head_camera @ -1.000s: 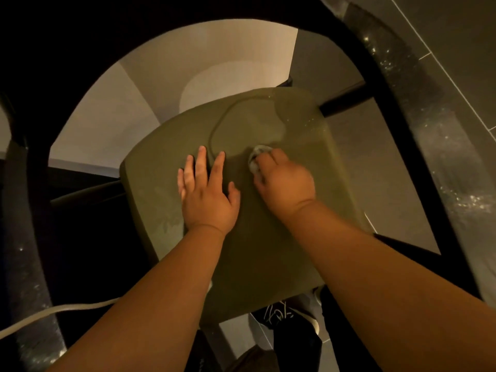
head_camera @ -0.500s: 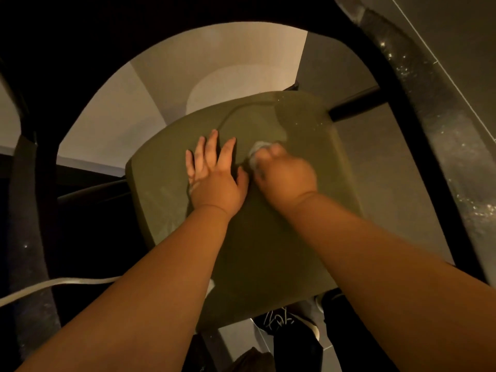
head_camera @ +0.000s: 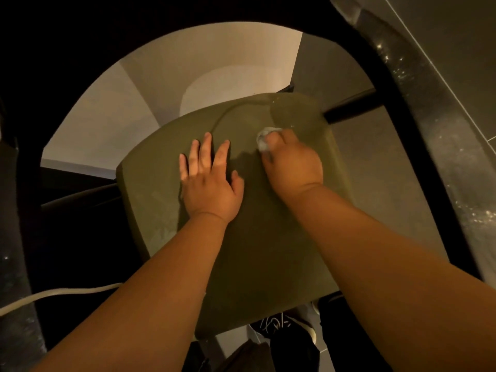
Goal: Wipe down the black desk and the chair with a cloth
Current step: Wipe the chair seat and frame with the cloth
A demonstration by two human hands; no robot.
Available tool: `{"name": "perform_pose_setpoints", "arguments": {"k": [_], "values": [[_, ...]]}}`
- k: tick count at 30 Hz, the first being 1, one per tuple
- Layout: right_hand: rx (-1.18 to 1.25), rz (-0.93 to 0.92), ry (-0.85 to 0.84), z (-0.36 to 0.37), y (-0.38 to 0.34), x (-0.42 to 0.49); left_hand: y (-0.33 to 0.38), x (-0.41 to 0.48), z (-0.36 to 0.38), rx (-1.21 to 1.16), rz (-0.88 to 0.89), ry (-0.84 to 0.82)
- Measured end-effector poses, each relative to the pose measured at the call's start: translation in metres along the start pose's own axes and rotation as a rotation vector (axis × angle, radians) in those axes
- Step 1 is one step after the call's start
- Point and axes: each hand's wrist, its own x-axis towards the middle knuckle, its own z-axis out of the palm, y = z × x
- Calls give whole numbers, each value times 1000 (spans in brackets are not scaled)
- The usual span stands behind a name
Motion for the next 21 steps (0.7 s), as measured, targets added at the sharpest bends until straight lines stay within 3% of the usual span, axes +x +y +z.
{"name": "perform_pose_setpoints", "arguments": {"k": [2, 5, 8, 12, 15, 17, 21], "values": [[-31, 57, 40, -8, 11, 5, 1, 0, -1, -15, 8, 9], [-124, 364, 95, -27, 43, 17, 1, 1, -3, -21, 4, 13], [-153, 413, 151, -33, 49, 15, 4, 8, -8, -104, -44, 29], [40, 205, 192, -11, 11, 14, -4, 34, -13, -247, -114, 165], [33, -85, 131, 4, -6, 12, -9, 33, -3, -137, -47, 171], [-12, -137, 93, -1, 5, 13, -10, 32, 1, -85, -23, 173], [-178, 291, 114, -32, 45, 26, -8, 35, -4, -52, -29, 116]]}}
